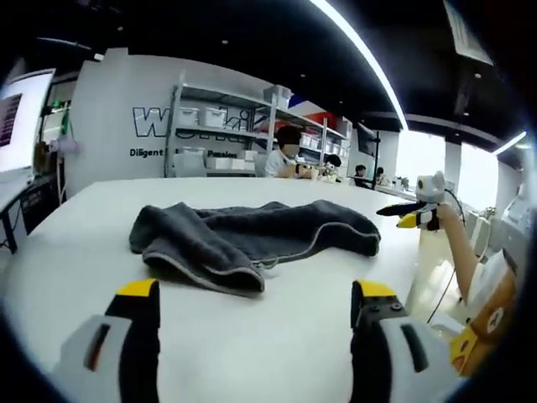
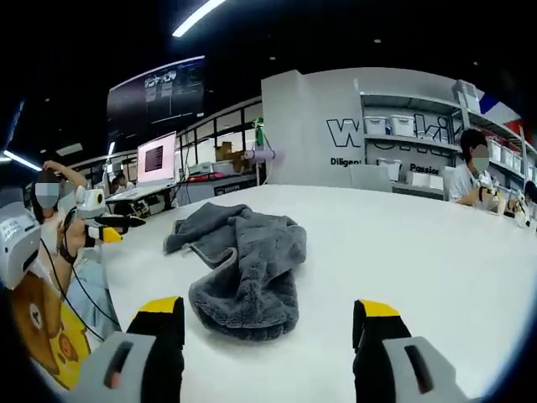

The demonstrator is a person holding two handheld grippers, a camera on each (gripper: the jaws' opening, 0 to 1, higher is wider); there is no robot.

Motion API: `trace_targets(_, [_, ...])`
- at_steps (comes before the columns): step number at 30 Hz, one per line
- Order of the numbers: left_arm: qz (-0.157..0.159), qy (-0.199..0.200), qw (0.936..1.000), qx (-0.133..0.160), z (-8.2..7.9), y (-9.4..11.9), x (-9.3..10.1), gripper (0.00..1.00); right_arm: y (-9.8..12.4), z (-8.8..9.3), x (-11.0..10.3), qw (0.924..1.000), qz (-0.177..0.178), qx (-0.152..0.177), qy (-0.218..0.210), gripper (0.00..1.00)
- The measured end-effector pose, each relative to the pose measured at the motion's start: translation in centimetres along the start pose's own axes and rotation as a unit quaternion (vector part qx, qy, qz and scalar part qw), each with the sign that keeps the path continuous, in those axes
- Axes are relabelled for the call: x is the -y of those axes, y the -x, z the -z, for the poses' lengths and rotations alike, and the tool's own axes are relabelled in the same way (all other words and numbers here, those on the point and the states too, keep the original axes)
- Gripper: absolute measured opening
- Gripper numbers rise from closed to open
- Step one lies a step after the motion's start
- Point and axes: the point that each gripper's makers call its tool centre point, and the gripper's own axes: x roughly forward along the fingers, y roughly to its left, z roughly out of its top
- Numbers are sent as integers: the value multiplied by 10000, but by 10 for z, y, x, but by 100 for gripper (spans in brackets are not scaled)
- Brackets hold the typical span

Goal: Fold the towel on the table until its edges align and the towel forms a compact rectangular stack.

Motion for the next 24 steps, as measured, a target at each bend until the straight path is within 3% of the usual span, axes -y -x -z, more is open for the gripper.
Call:
trace_targets(10, [4, 31, 10000, 3, -1, -1, 1, 99, -6, 1, 28, 9986, 520, -8, 72, 82])
trace_targets(18, [7, 5, 10000, -38, -1, -3, 0, 99, -27, 1, 63, 9942, 1024, -123, 310, 78])
trace_targets(24, [15, 2, 10000, -83, 0, -4, 0, 99, -47, 6, 72, 9916, 1179, -324, 418, 75])
